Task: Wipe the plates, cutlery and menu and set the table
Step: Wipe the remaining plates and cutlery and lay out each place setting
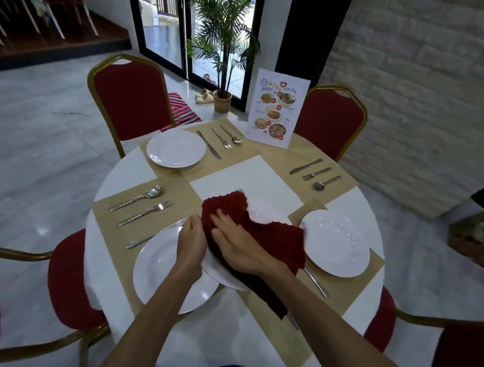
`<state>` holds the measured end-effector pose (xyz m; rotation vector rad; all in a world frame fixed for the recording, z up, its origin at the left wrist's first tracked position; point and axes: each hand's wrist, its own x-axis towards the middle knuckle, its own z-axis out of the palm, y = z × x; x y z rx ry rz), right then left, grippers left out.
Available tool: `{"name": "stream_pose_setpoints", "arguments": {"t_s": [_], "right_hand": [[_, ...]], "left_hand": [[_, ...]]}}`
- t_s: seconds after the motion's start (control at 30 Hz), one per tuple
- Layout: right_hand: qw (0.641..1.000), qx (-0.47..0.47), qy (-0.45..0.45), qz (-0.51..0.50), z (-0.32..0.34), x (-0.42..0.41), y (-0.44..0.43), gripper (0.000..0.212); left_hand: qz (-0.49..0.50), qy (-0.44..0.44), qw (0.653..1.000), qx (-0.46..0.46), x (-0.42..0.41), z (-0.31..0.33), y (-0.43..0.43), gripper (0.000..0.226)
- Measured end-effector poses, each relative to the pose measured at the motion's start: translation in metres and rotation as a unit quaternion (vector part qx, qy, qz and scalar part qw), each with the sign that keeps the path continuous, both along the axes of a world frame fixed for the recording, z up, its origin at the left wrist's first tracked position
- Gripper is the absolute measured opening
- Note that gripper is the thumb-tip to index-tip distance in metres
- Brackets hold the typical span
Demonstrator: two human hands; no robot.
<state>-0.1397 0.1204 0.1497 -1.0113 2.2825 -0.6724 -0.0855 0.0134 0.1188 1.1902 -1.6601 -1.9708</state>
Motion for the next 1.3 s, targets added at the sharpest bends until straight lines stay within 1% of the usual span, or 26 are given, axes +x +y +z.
{"name": "stream_pose_setpoints", "arguments": {"t_s": [0.03,0.07,0.13,0.17,0.23,0.33,0.43,0.5,0.57,0.6,0.63,0.67,0.73,0.77,0.83,0.9,0.93,1.0,1.03,1.07,1.1,1.17,1.23,1.3], "right_hand": [[0.999,-0.026,-0.030,-0.003,0.010,0.001,0.002,0.051],[0.999,-0.040,-0.033,-0.003,0.021,0.000,0.006,0.049],[0.999,-0.037,0.018,0.021,0.038,-0.007,0.024,0.047],[0.998,-0.022,0.044,0.047,0.042,-0.011,0.035,0.046],[0.993,0.029,0.068,0.094,0.045,-0.013,0.052,0.041],[0.990,0.067,0.068,0.104,0.029,-0.002,0.051,0.031],[0.988,0.093,0.116,0.047,0.021,-0.017,0.045,0.028],[0.976,0.147,0.161,-0.005,0.025,-0.039,0.048,0.029],[0.968,0.177,0.173,-0.035,0.030,-0.052,0.047,0.024],[0.969,0.167,0.178,-0.049,0.033,-0.052,0.042,0.017],[0.971,0.140,0.180,-0.067,0.034,-0.049,0.033,0.010],[0.976,0.099,0.171,-0.088,0.035,-0.043,0.023,0.008],[0.985,0.012,0.123,-0.122,0.035,-0.026,0.005,0.024],[0.987,-0.017,0.101,-0.126,0.032,-0.016,0.001,0.030],[0.992,-0.014,0.097,-0.085,0.026,0.004,0.002,0.038],[0.993,0.047,0.104,-0.027,0.017,0.015,0.015,0.038],[0.991,0.080,0.106,-0.016,0.014,0.016,0.023,0.036],[0.984,0.121,0.126,-0.036,0.013,0.004,0.034,0.025],[0.979,0.125,0.149,-0.058,0.014,-0.005,0.036,0.018],[0.973,0.121,0.176,-0.085,0.016,-0.012,0.035,0.021],[0.970,0.104,0.190,-0.113,0.017,-0.017,0.031,0.028],[0.970,0.028,0.183,-0.156,0.017,-0.018,0.016,0.035],[0.977,-0.044,0.143,-0.150,0.011,-0.003,-0.001,0.031],[0.986,-0.081,0.109,-0.100,0.001,0.019,-0.007,0.028]], "left_hand": [[0.002,0.003,1.000,0.000,0.001,0.000,-0.004,0.035],[0.003,0.004,1.000,0.002,0.002,0.002,-0.008,0.034],[0.008,-0.001,1.000,0.010,0.002,0.007,-0.019,0.031],[0.015,-0.003,1.000,0.016,0.002,0.010,-0.026,0.032],[0.031,-0.003,0.999,0.021,0.003,0.016,-0.036,0.035],[0.020,0.014,1.000,-0.002,0.001,0.018,-0.032,0.038],[0.018,0.017,0.999,-0.039,0.003,0.014,-0.021,0.036],[0.014,0.009,0.999,-0.044,0.006,0.013,-0.018,0.037],[0.000,0.013,0.999,-0.036,0.008,0.013,-0.014,0.036],[-0.009,0.022,0.999,-0.030,0.007,0.014,-0.009,0.036],[-0.020,0.031,0.999,-0.029,0.006,0.015,-0.004,0.035],[-0.031,0.037,0.998,-0.031,0.004,0.016,0.002,0.034],[-0.054,0.039,0.997,-0.036,0.002,0.016,0.010,0.029],[-0.054,0.036,0.997,-0.036,0.002,0.014,0.010,0.027],[-0.029,0.038,0.998,-0.036,0.003,0.014,0.003,0.027],[0.018,0.044,0.997,-0.057,0.007,0.016,-0.006,0.030],[0.042,0.041,0.996,-0.074,0.009,0.017,-0.010,0.032],[0.075,0.032,0.993,-0.091,0.014,0.019,-0.012,0.035],[0.079,0.028,0.992,-0.093,0.015,0.017,-0.010,0.034],[0.079,0.026,0.993,-0.089,0.016,0.016,-0.008,0.034],[0.075,0.026,0.993,-0.083,0.015,0.014,-0.005,0.033],[0.054,0.024,0.995,-0.077,0.012,0.011,0.003,0.034],[0.031,0.018,0.996,-0.086,0.008,0.011,0.008,0.034],[0.037,0.018,0.995,-0.085,0.006,0.010,0.004,0.033]]}}
